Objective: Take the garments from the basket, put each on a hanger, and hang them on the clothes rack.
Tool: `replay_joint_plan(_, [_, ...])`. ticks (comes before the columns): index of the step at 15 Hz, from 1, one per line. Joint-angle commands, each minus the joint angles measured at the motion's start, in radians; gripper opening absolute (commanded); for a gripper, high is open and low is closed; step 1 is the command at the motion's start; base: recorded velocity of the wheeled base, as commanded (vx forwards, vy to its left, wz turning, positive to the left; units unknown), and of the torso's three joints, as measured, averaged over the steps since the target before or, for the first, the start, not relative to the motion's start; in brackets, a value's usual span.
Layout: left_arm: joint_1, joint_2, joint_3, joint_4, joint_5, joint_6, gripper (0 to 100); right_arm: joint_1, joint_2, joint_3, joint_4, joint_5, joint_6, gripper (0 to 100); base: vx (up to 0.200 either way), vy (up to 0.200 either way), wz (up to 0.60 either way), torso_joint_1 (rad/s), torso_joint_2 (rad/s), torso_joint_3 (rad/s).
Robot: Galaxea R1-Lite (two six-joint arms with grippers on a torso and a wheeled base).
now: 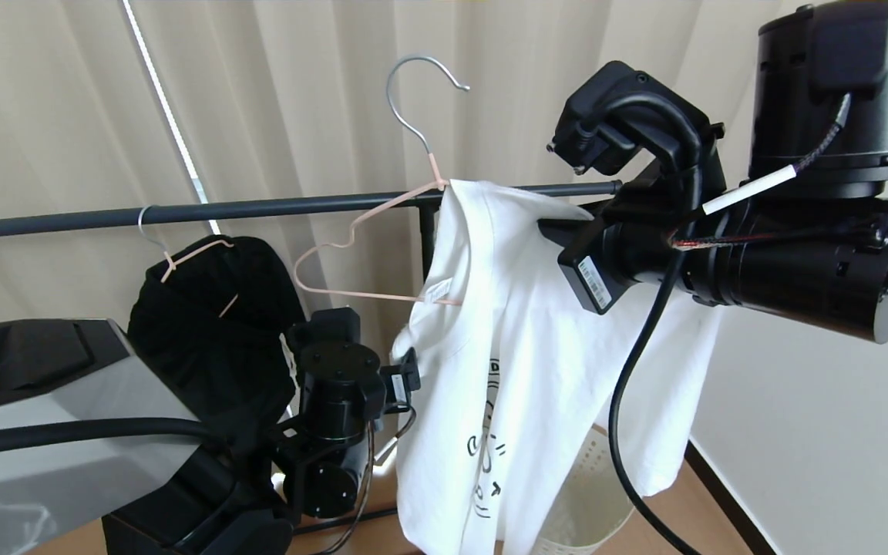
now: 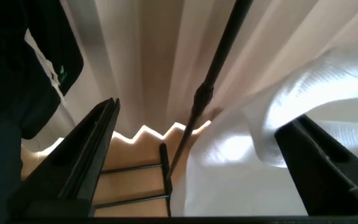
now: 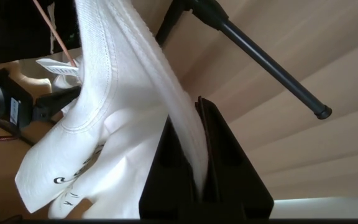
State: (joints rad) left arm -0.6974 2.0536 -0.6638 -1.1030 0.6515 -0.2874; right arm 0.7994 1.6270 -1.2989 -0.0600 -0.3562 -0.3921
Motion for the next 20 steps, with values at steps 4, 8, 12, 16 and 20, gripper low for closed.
replay_joint_plan(4, [0.038,-0.006,0.026,-0.094,0.0,0.06,0,-0.051,-0.007,0.023,0.0,0.029,0.009,0,0.0,0.0,0.0,0.0,0.0,0.0])
replay_joint_plan(8, [0.087,-0.058,0.033,-0.106,-0.001,0.082,0,-0.092,-0.049,0.202,-0.129,0.115,0.107,0,0.0,0.0,0.0,0.0,0.0,0.0])
replay_joint_plan(12, [0.099,-0.104,0.033,-0.104,-0.001,0.12,0,-0.163,-0.058,0.445,-0.443,0.169,0.108,0,0.0,0.0,0.0,0.0,0.0,0.0])
replay_joint_plan(16, [0.139,-0.095,0.023,-0.106,-0.001,0.134,0,-0.187,-0.03,0.526,-0.587,0.207,0.122,0,0.0,0.0,0.0,0.0,0.0,0.0])
replay_joint_plan(20, [0.179,-0.093,0.021,-0.106,-0.015,0.137,0,-0.213,-0.027,0.532,-0.587,0.207,0.122,0,0.0,0.0,0.0,0.0,0.0,0.0])
